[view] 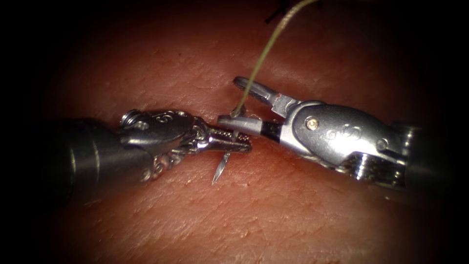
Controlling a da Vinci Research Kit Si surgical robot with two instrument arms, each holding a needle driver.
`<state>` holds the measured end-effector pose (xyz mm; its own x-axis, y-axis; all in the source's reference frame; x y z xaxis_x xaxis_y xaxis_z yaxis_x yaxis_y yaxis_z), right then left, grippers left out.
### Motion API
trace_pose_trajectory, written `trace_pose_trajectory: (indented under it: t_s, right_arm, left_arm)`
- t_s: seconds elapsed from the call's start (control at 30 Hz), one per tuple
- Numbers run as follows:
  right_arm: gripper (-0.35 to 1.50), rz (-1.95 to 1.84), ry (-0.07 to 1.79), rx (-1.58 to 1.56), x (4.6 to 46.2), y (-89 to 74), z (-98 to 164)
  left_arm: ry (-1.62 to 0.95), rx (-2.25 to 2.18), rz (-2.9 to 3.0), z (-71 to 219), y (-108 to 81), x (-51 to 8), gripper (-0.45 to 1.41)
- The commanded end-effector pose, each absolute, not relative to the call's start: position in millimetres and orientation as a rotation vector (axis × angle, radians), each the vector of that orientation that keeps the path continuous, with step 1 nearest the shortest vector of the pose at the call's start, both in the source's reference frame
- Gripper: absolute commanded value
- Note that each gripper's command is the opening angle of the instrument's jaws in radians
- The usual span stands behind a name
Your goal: Wound Closure
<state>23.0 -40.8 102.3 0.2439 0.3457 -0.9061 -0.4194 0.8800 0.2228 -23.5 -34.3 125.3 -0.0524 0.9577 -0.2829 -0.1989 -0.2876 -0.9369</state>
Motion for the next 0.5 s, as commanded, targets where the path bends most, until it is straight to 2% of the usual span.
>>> trace_pose_trajectory:
  t_s: [0.03, 0.37, 0.4, 0.47, 0.5]
  right_arm:
    - [0.26, 0.521, 1.219, -0.071, 23.7, -40.6, 102.9]
    - [0.12, 0.516, 1.215, -0.072, 23.9, -40.9, 103.1]
    - [0.05, 0.508, 1.211, -0.073, 23.9, -41.0, 103.2]
    - [-0.28, 0.495, 1.203, -0.071, 23.9, -41.2, 103.3]
    - [-0.35, 0.478, 1.199, -0.072, 23.9, -41.3, 103.4]
  left_arm:
    - [-0.919, -1.246, 1.526, 125.9, -34.2, -23.9, -0.45]
    - [-0.913, -1.253, 1.534, 125.6, -34.3, -24.0, -0.45]
    - [-0.913, -1.253, 1.534, 125.6, -34.3, -24.0, -0.45]
    - [-0.91, -1.256, 1.539, 125.5, -34.3, -24.0, -0.45]
    - [-0.91, -1.256, 1.538, 125.5, -34.3, -24.0, -0.45]
